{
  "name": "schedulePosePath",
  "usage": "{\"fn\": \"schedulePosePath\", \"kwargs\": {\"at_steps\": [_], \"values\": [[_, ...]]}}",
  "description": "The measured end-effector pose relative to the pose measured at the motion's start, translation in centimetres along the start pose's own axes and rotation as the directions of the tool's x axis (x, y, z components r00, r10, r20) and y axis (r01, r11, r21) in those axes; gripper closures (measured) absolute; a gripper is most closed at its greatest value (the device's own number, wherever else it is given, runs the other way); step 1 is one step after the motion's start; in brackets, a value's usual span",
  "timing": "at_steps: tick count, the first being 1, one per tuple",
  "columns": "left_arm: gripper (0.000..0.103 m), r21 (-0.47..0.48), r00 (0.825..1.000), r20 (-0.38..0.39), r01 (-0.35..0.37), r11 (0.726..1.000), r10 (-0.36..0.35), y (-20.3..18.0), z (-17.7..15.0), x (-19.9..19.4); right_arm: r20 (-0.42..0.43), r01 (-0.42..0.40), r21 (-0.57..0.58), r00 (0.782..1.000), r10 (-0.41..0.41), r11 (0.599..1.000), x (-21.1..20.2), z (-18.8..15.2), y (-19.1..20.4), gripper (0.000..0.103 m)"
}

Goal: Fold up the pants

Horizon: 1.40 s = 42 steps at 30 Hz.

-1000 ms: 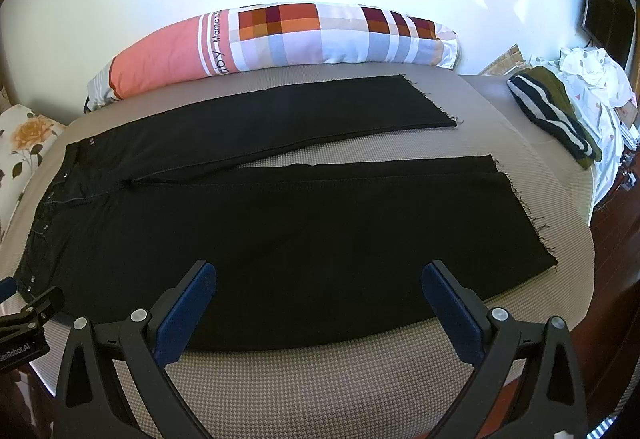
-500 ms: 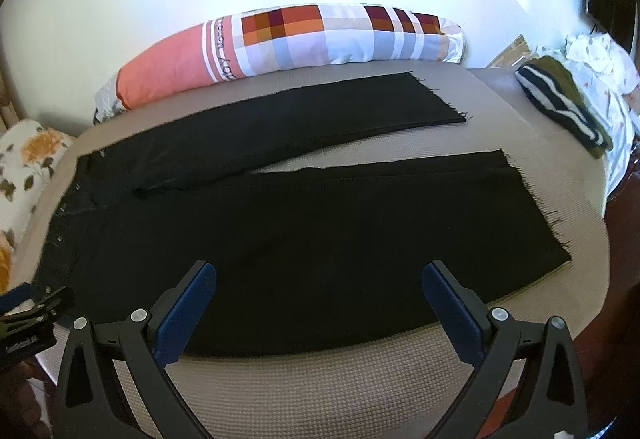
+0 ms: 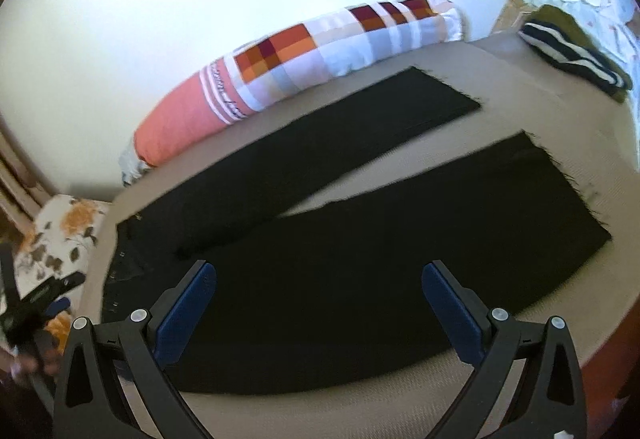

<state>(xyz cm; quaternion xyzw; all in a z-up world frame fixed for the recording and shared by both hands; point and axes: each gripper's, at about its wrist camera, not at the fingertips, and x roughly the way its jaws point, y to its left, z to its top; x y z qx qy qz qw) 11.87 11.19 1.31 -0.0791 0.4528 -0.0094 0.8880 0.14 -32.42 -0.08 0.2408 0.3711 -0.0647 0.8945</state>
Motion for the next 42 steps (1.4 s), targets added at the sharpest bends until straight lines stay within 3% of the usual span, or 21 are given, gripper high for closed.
{"fn": "schedulePosePath", "kwargs": {"at_steps": [5,7,13,17,24,26,28,32,35,38,40,42], "values": [[0.014,-0.016,0.998,-0.004,0.066,0.998,-0.066,3.5,4.7,2.8,-0.018,-0.017,-0.058,1.0,0.016,0.998,1.6,1.0,1.9,0.0],[0.028,-0.059,0.992,-0.036,0.117,0.991,-0.119,5.1,6.4,4.6,-0.047,-0.019,-0.048,0.999,0.017,0.999,2.7,1.4,2.7,0.0],[0.052,-0.221,0.944,-0.102,0.286,0.932,-0.314,9.5,10.5,10.8,-0.11,-0.008,-0.037,0.994,0.004,0.999,6.0,2.0,4.5,0.0],[0.054,-0.3,0.904,-0.124,0.36,0.883,-0.41,11.9,12.7,15.1,-0.142,0.02,-0.043,0.989,-0.026,0.999,8.2,2.3,5.8,0.0],[0.056,-0.362,0.856,-0.166,0.408,0.838,-0.489,14.5,15.0,21.1,-0.192,0.056,-0.077,0.979,-0.07,0.995,11.5,2.5,8.0,0.0],[0.061,-0.363,0.838,-0.184,0.427,0.828,-0.514,14.6,15.3,22.4,-0.203,0.064,-0.102,0.976,-0.084,0.993,12.5,2.4,8.8,0.0],[0.075,-0.357,0.822,-0.193,0.449,0.819,-0.535,14.5,15.5,23.2,-0.216,0.065,-0.116,0.972,-0.089,0.991,13.4,2.4,9.4,0.0],[0.087,-0.336,0.791,-0.21,0.493,0.803,-0.574,13.6,15.9,24.2,-0.237,0.051,-0.131,0.968,-0.082,0.99,15.1,2.5,10.4,0.0],[0.087,-0.346,0.755,-0.204,0.54,0.768,-0.623,13.0,16.3,24.5,-0.248,0.041,-0.137,0.966,-0.074,0.99,16.1,2.7,10.7,0.0],[0.087,-0.344,0.733,-0.214,0.562,0.752,-0.646,12.2,16.8,25.3,-0.249,0.027,-0.144,0.966,-0.063,0.989,17.2,3.1,11.2,0.0],[0.087,-0.36,0.72,-0.224,0.566,0.742,-0.657,11.9,16.9,26.2,-0.248,0.02,-0.155,0.967,-0.058,0.988,17.9,3.5,11.4,0.0],[0.087,-0.368,0.721,-0.228,0.559,0.743,-0.655,11.8,17.0,26.9,-0.248,0.016,-0.168,0.967,-0.058,0.986,18.4,3.9,11.7,0.0]]}}
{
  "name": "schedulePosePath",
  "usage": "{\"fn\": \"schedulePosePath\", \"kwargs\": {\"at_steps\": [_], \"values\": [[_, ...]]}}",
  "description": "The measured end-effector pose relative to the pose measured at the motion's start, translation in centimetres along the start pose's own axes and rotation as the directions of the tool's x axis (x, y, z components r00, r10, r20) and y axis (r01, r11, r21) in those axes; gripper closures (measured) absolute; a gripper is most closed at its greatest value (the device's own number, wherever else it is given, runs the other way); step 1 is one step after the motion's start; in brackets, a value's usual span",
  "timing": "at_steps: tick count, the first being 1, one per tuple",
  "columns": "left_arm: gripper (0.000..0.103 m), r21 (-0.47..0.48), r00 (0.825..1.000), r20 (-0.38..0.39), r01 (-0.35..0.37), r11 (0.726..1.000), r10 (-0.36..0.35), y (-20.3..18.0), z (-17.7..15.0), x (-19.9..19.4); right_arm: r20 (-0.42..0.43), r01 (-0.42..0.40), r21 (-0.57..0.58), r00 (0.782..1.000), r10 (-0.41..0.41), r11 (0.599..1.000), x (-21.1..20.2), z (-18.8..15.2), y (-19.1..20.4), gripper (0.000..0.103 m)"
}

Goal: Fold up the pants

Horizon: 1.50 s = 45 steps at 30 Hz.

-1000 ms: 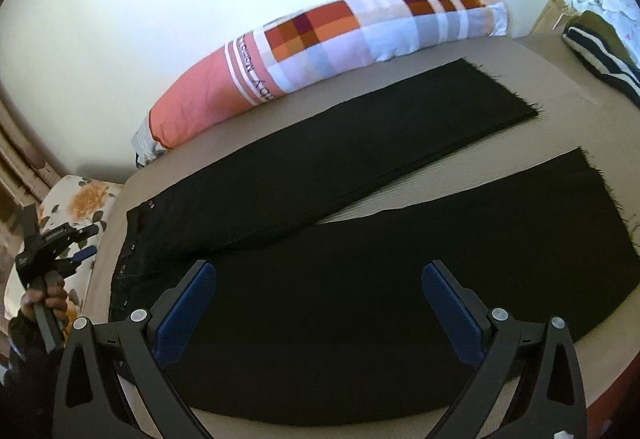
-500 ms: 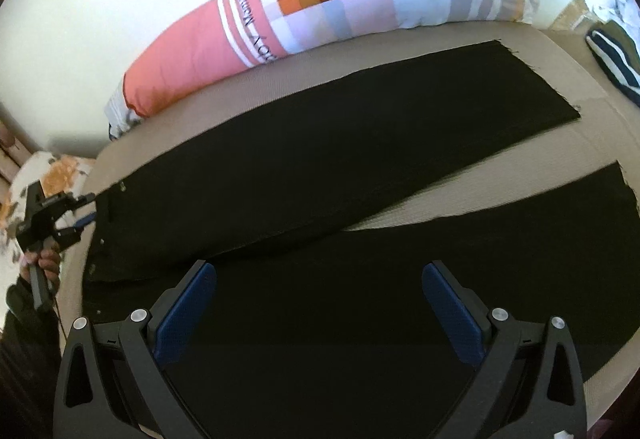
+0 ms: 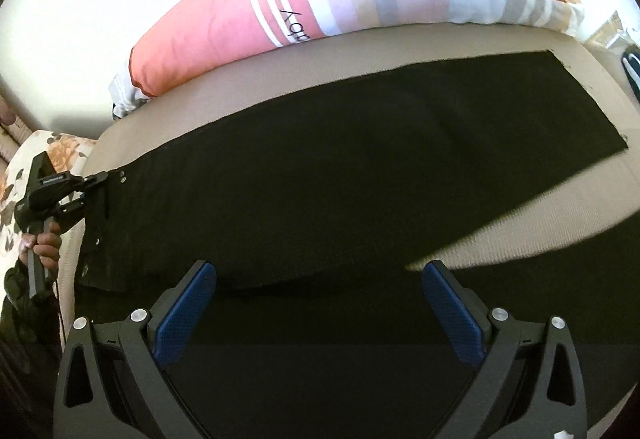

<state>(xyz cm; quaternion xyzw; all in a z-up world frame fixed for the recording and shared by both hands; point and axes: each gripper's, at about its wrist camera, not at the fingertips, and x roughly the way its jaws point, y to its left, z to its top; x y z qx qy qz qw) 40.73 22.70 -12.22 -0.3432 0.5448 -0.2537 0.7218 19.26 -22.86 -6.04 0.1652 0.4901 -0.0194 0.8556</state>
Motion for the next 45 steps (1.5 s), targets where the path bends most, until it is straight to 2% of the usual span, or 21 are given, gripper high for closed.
{"fn": "schedulePosePath", "kwargs": {"at_steps": [3,5,8,12,17,19,23,25,30,34,37,39,40,41,44,45], "values": [[0.087,-0.018,1.0,0.006,-0.002,1.0,0.002,0.2,0.1,0.9,0.001,-0.003,-0.052,1.0,0.003,0.999,0.8,1.5,0.3,0.0],[0.091,-0.001,0.999,0.03,-0.02,1.0,0.02,-0.4,-0.1,0.9,0.002,-0.008,-0.104,1.0,0.008,0.995,1.1,2.6,0.4,0.0],[0.094,0.068,0.996,0.08,-0.032,0.997,0.027,-2.3,-0.9,0.0,-0.01,-0.044,-0.219,0.999,0.042,0.975,1.9,5.2,0.4,0.0],[0.095,0.175,0.99,0.138,-0.002,0.985,-0.022,-5.9,-2.6,-2.3,-0.062,-0.113,-0.369,0.993,0.096,0.922,3.6,8.9,0.7,0.0],[0.094,0.317,0.976,0.193,0.031,0.948,-0.096,-10.0,-5.7,-5.5,-0.164,-0.213,-0.569,0.976,0.144,0.794,6.4,13.0,2.4,0.004],[0.095,0.358,0.973,0.2,0.04,0.933,-0.118,-10.9,-6.7,-6.6,-0.223,-0.262,-0.626,0.963,0.153,0.735,8.0,14.6,3.1,0.009],[0.095,0.42,0.967,0.219,0.026,0.907,-0.129,-12.3,-8.3,-7.9,-0.302,-0.323,-0.687,0.942,0.15,0.65,9.9,16.1,4.1,0.018],[0.095,0.422,0.966,0.225,0.025,0.906,-0.131,-12.5,-8.8,-8.1,-0.358,-0.369,-0.711,0.923,0.142,0.598,11.1,16.8,4.7,0.024],[0.094,0.408,0.967,0.231,0.001,0.913,-0.104,-12.7,-9.2,-8.3,-0.479,-0.464,-0.736,0.871,0.104,0.493,13.5,17.2,5.7,0.047],[0.094,0.412,0.971,0.229,-0.033,0.911,-0.069,-13.2,-9.3,-8.3,-0.526,-0.5,-0.743,0.847,0.074,0.445,14.6,16.7,6.1,0.057],[0.094,0.417,0.973,0.226,-0.053,0.907,-0.047,-13.6,-9.3,-8.0,-0.525,-0.496,-0.759,0.849,0.053,0.421,14.9,16.0,6.2,0.067],[0.095,0.414,0.974,0.224,-0.062,0.908,-0.036,-13.6,-9.2,-7.9,-0.504,-0.476,-0.774,0.862,0.048,0.417,14.7,15.5,6.3,0.083],[0.094,0.411,0.975,0.223,-0.068,0.909,-0.027,-13.6,-9.2,-7.7,-0.491,-0.462,-0.782,0.87,0.043,0.417,14.4,15.1,6.4,0.087],[0.094,0.412,0.974,0.224,-0.076,0.908,-0.02,-13.6,-9.2,-7.7,-0.473,-0.444,-0.793,0.88,0.039,0.417,14.0,14.8,6.2,0.092],[0.094,0.403,0.972,0.234,-0.087,0.911,-0.01,-13.5,-9.1,-7.7,-0.386,-0.368,-0.832,0.922,0.043,0.416,11.8,13.5,6.3,0.096],[0.094,0.4,0.971,0.24,-0.094,0.912,-0.006,-13.5,-9.2,-7.8,-0.348,-0.333,-0.84,0.936,0.045,0.428,10.8,13.1,6.4,0.096]]}}
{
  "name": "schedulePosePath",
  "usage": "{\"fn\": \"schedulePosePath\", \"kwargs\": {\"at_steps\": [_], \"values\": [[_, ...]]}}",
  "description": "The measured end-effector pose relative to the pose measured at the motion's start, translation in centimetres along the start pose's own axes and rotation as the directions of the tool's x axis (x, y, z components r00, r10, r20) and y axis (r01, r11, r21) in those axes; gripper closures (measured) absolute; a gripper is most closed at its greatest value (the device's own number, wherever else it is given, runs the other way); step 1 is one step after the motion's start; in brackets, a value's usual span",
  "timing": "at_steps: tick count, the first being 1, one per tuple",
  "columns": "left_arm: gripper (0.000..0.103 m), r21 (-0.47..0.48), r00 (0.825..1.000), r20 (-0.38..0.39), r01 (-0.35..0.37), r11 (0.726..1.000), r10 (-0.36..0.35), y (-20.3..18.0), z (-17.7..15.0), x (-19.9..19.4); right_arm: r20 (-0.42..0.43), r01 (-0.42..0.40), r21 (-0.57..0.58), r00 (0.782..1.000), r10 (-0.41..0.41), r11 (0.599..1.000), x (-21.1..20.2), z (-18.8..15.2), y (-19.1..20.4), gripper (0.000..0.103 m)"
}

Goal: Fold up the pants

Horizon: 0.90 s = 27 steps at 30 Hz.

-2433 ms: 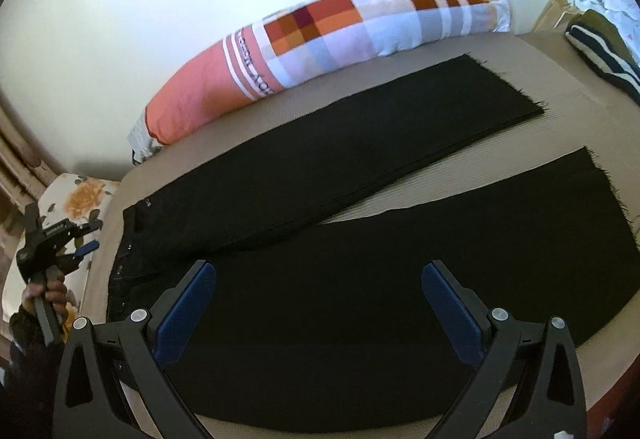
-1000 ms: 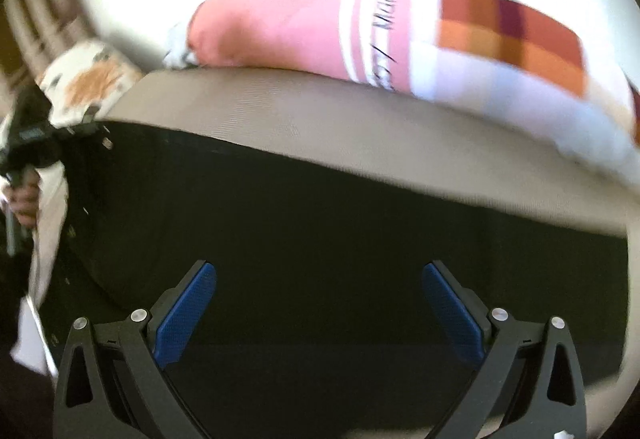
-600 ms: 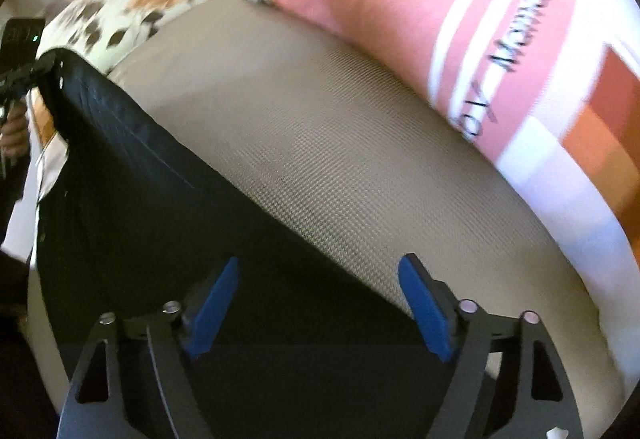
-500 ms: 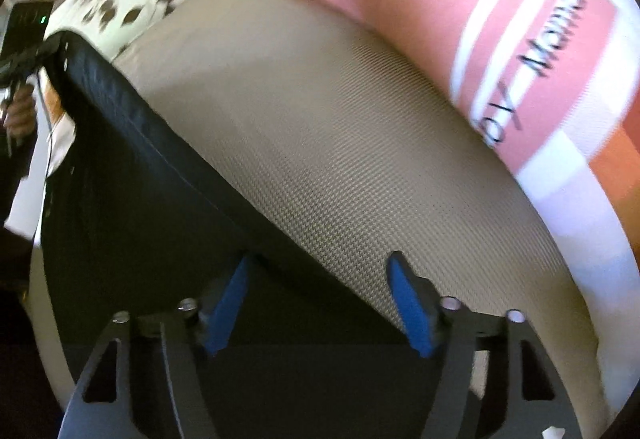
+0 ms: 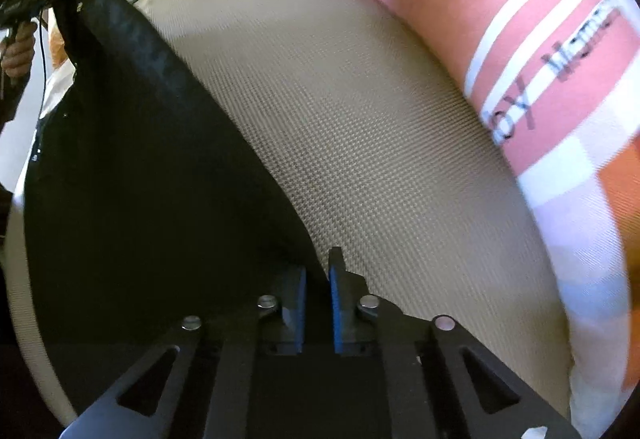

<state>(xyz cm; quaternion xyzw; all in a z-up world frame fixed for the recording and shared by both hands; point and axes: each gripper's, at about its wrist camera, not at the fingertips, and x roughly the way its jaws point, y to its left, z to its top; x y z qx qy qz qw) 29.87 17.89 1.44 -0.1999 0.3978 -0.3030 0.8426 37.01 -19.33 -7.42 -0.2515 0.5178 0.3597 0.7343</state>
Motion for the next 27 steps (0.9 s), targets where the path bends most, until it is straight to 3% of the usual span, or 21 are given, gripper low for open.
{"fn": "schedulePosePath", "kwargs": {"at_steps": [5,12,16,20,27], "values": [[0.094,0.013,0.999,0.007,-0.034,0.999,0.034,0.0,-0.2,-0.8,0.084,0.19,0.048,0.978,-0.193,0.981,-4.7,-1.6,4.8,0.096],[0.094,0.074,1.0,0.01,-0.023,0.997,0.022,-1.9,-2.2,-3.7,0.14,0.291,0.113,0.942,-0.306,0.95,-12.2,-8.4,12.1,0.096],[0.094,0.119,1.0,-0.005,0.005,0.993,-0.005,-3.5,-5.0,-6.2,0.146,0.262,0.173,0.946,-0.288,0.949,-14.7,-12.5,15.7,0.097],[0.094,0.137,0.999,-0.045,0.014,0.99,-0.008,-4.3,-9.2,-8.3,0.141,0.212,0.224,0.959,-0.247,0.951,-14.6,-15.1,20.0,0.097],[0.093,0.114,0.975,-0.214,-0.033,0.993,0.057,-2.3,-17.5,-8.9,0.072,0.088,0.295,0.991,-0.114,0.951,-10.5,-20.1,24.7,0.098]]}}
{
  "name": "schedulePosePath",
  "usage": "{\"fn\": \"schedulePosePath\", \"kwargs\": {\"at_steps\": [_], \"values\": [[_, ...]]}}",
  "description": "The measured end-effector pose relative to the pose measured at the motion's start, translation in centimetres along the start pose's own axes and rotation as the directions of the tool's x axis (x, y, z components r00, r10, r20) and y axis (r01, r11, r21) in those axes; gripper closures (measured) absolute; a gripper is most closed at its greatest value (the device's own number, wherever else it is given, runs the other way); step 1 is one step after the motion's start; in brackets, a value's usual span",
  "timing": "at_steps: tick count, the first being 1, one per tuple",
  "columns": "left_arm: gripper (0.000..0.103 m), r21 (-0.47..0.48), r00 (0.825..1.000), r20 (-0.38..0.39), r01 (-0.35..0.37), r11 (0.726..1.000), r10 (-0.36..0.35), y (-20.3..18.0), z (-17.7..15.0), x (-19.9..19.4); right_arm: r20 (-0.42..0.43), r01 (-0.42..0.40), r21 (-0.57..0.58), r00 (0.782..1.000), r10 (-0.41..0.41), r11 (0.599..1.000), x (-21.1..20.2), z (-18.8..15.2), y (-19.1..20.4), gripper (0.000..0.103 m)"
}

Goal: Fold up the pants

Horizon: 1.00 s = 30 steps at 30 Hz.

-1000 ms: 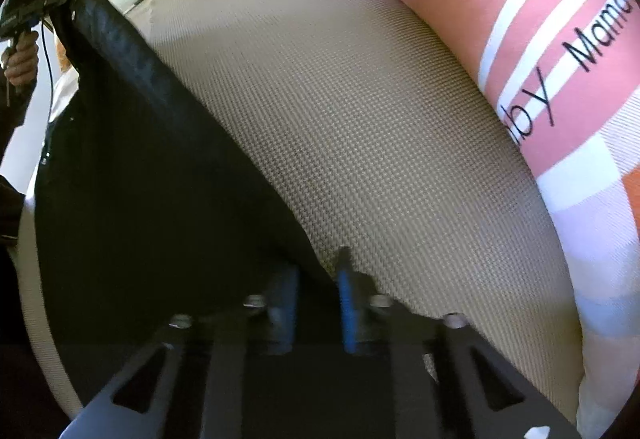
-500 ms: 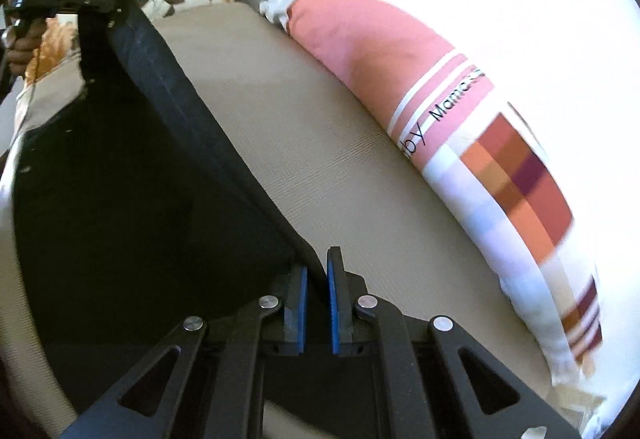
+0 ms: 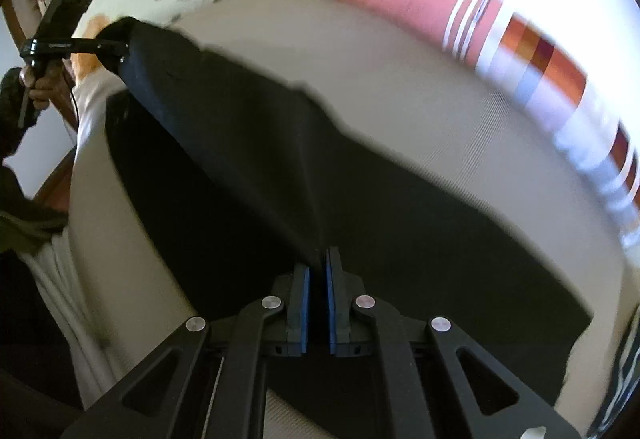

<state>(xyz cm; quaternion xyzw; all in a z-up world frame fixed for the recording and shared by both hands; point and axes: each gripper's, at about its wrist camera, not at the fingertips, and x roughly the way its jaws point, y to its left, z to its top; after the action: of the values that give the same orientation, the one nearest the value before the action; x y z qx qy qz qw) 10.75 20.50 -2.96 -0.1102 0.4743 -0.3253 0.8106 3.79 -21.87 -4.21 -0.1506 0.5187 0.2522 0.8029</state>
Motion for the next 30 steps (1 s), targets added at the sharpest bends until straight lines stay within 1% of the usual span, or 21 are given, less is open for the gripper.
{"fn": "schedulePosePath", "kwargs": {"at_steps": [3,5,7,10,14,15,16,17,18,19,20,22,24,25,26,27,28,29,30], "values": [[0.091,-0.015,0.999,-0.049,-0.018,1.0,0.017,0.6,-1.7,0.9,-0.039,-0.017,0.021,0.999,0.017,1.0,2.1,-1.1,0.5,0.098],[0.089,-0.017,0.996,-0.075,-0.047,0.999,0.045,1.0,-2.5,1.5,-0.066,-0.02,0.02,0.998,0.022,1.0,3.6,-1.3,0.7,0.098],[0.083,-0.025,0.991,-0.117,-0.07,0.997,0.066,1.3,-3.3,2.1,-0.092,-0.005,0.016,0.996,0.007,1.0,4.8,-1.4,1.0,0.097],[0.077,-0.02,0.985,-0.138,-0.104,0.994,0.1,1.2,-3.9,2.0,-0.09,0.008,0.017,0.996,-0.006,1.0,5.2,-1.3,1.2,0.096],[0.074,-0.023,0.979,-0.156,-0.136,0.991,0.131,0.8,-3.8,1.1,-0.082,0.012,0.019,0.997,-0.011,1.0,5.4,-1.6,1.2,0.095],[0.067,-0.02,0.975,-0.164,-0.158,0.987,0.152,0.6,-3.9,0.8,-0.079,0.016,0.013,0.997,-0.015,1.0,5.4,-1.7,1.4,0.094],[0.048,-0.02,0.965,-0.184,-0.196,0.98,0.189,0.5,-3.9,0.6,-0.076,0.019,0.008,0.997,-0.018,1.0,5.4,-1.7,1.5,0.094],[0.035,-0.017,0.949,-0.205,-0.249,0.968,0.24,0.4,-4.0,0.3,-0.074,0.02,0.008,0.997,-0.019,1.0,5.3,-2.0,1.8,0.094],[0.026,-0.016,0.939,-0.204,-0.285,0.958,0.276,0.3,-4.3,-0.1,-0.069,0.019,0.008,0.997,-0.018,1.0,5.4,-2.0,1.7,0.094],[0.026,-0.027,0.936,-0.197,-0.302,0.953,0.291,0.3,-4.5,-0.7,-0.065,0.018,0.008,0.998,-0.017,1.0,5.4,-2.2,1.6,0.094],[0.026,-0.069,0.942,-0.197,-0.29,0.955,0.272,0.5,-4.8,-1.3,-0.06,0.016,0.008,0.998,-0.016,1.0,5.5,-2.3,1.5,0.094],[0.026,-0.199,0.96,-0.19,-0.242,0.95,0.204,1.0,-5.0,-2.5,-0.049,0.012,0.014,0.999,-0.011,1.0,5.5,-2.4,1.4,0.094],[0.026,-0.325,0.979,-0.161,-0.175,0.929,0.128,1.3,-5.3,-3.2,-0.043,0.011,0.013,0.999,-0.011,1.0,5.5,-2.5,1.3,0.094],[0.026,-0.376,0.984,-0.153,-0.143,0.916,0.09,1.5,-5.4,-3.3,-0.041,0.012,0.012,0.999,-0.012,1.0,5.5,-2.5,1.4,0.094],[0.026,-0.433,0.989,-0.137,-0.104,0.896,0.049,1.7,-5.6,-3.2,-0.038,0.013,0.01,0.999,-0.013,1.0,5.5,-2.6,1.4,0.094],[0.026,-0.485,0.992,-0.123,-0.079,0.871,0.022,1.9,-5.8,-3.0,-0.036,0.014,0.01,0.999,-0.014,1.0,5.5,-2.8,1.5,0.094],[0.027,-0.544,0.993,-0.117,-0.063,0.837,-0.002,2.3,-6.0,-2.4,-0.034,0.015,0.011,0.999,-0.015,1.0,5.4,-2.7,1.4,0.094],[0.027,-0.573,0.993,-0.115,-0.06,0.817,-0.007,2.5,-5.9,-2.1,-0.033,0.016,0.011,0.999,-0.016,1.0,5.3,-2.8,1.6,0.094],[0.033,-0.611,0.994,-0.107,-0.062,0.789,-0.006,2.7,-6.0,-1.7,-0.031,0.018,0.012,0.999,-0.017,1.0,5.2,-2.9,1.6,0.094]]}}
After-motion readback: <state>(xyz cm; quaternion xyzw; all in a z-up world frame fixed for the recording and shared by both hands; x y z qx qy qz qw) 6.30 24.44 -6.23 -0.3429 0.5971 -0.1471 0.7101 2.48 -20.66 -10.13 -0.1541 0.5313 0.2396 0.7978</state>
